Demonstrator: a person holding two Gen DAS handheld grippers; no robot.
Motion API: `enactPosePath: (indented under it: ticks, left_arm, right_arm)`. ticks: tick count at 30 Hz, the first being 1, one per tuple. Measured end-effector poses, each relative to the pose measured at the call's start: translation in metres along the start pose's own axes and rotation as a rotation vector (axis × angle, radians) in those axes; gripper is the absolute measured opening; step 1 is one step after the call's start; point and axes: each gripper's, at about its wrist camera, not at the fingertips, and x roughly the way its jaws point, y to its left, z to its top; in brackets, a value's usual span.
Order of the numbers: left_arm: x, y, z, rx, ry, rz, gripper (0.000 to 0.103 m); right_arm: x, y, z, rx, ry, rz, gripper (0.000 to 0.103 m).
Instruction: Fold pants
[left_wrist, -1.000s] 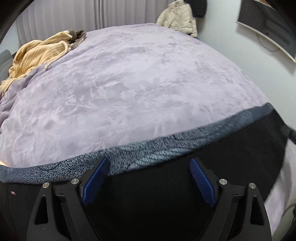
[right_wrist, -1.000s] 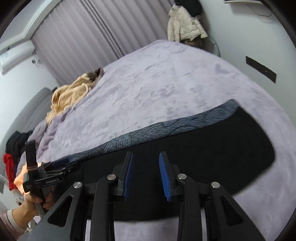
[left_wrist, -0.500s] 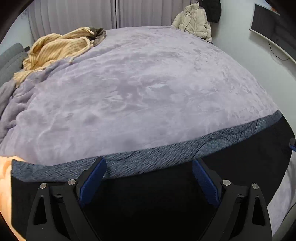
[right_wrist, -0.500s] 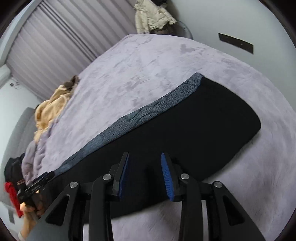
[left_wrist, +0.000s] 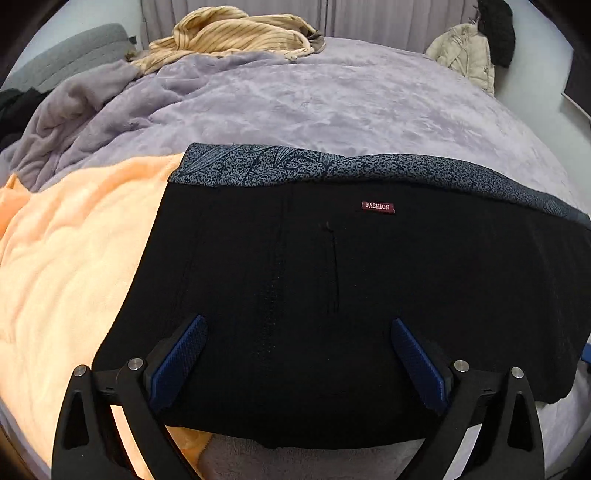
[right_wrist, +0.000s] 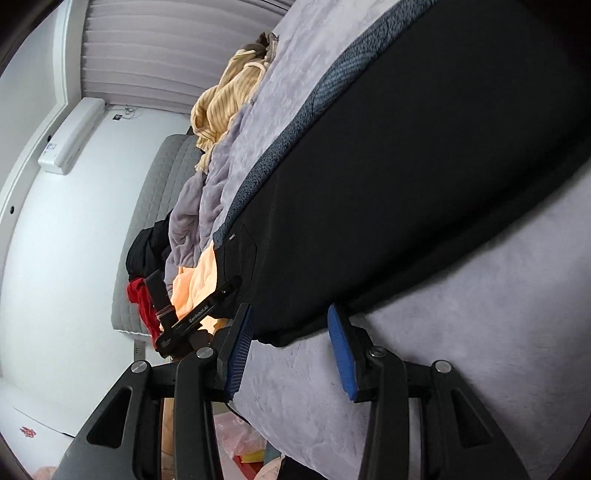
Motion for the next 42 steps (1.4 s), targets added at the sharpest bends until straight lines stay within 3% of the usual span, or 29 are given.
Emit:
enactPosePath:
  ticks: [5,9,10,11,15,18,21,23,26,29,32,34,35,37,39,42]
  left_arm:
    - [0.005,0.0,-0.004,0.019,-0.056,-0.009,0.103]
    - [0.004,-0.001,-0.005,0.026,-0.073,-0.01,0.103]
    - [0.005,0.0,-0.004,0.025,-0.071,-0.014,0.103]
    - [0.005,0.0,-0.003,0.027,-0.069,-0.019,0.103]
    - [0.004,0.0,-0.004,0.041,-0.077,-0.029,0.103]
    - [0.005,-0.001,-0.003,0.045,-0.086,-0.019,0.103]
    - [-0.015,-0.002,-0.008,0.056,-0.092,0.035,0.103]
    - [-0.035,-0.01,-0.01,0.078,-0.115,0.026,0.103]
    - [-0.066,-0.034,-0.005,0.097,-0.18,-0.101,0.103]
    - [-0.078,-0.082,0.003,0.15,-0.189,-0.22,0.103]
    - [-0.061,-0.136,0.003,0.217,-0.163,-0.221,0.103]
    - [-0.033,-0.163,-0.009,0.24,-0.063,-0.222,0.103]
    - [-0.016,-0.168,-0.02,0.245,-0.014,-0.193,0.103]
    - [-0.026,-0.176,-0.041,0.271,-0.133,-0.169,0.103]
    - [-0.029,-0.172,-0.041,0.253,-0.129,-0.186,0.103]
    - [-0.027,-0.168,-0.034,0.233,-0.115,-0.204,0.103]
  right_arm:
    - [0.012,0.005,0.005,-0.011,-0.02,-0.053,0.046]
    - [0.022,0.0,0.01,0.051,-0.016,-0.07,0.045]
    - [0.023,0.001,0.011,0.055,-0.015,-0.079,0.032]
    - [0.024,0.006,0.013,0.041,-0.02,-0.113,0.01]
    - [0.011,0.04,0.013,-0.096,-0.041,-0.189,0.009]
    - [0.02,0.026,-0.001,-0.118,-0.009,-0.338,0.008]
    - [0.011,0.018,-0.011,-0.123,-0.008,-0.29,0.009]
    - [-0.007,0.027,-0.015,-0.19,-0.012,-0.369,0.014]
    - [-0.042,0.046,-0.01,-0.322,-0.114,-0.475,0.018]
    - [-0.061,0.058,0.012,-0.327,-0.196,-0.471,0.018]
    - [-0.052,0.047,0.033,-0.289,-0.209,-0.475,0.018]
    - [-0.035,0.02,0.039,-0.246,-0.15,-0.574,0.018]
    - [-0.031,0.008,0.036,-0.221,-0.14,-0.55,0.018]
    - [-0.045,-0.002,0.026,-0.197,-0.173,-0.461,0.018]
    - [-0.061,-0.009,0.018,-0.176,-0.175,-0.408,0.018]
    - [-0.084,-0.017,0.011,-0.164,-0.205,-0.402,0.018]
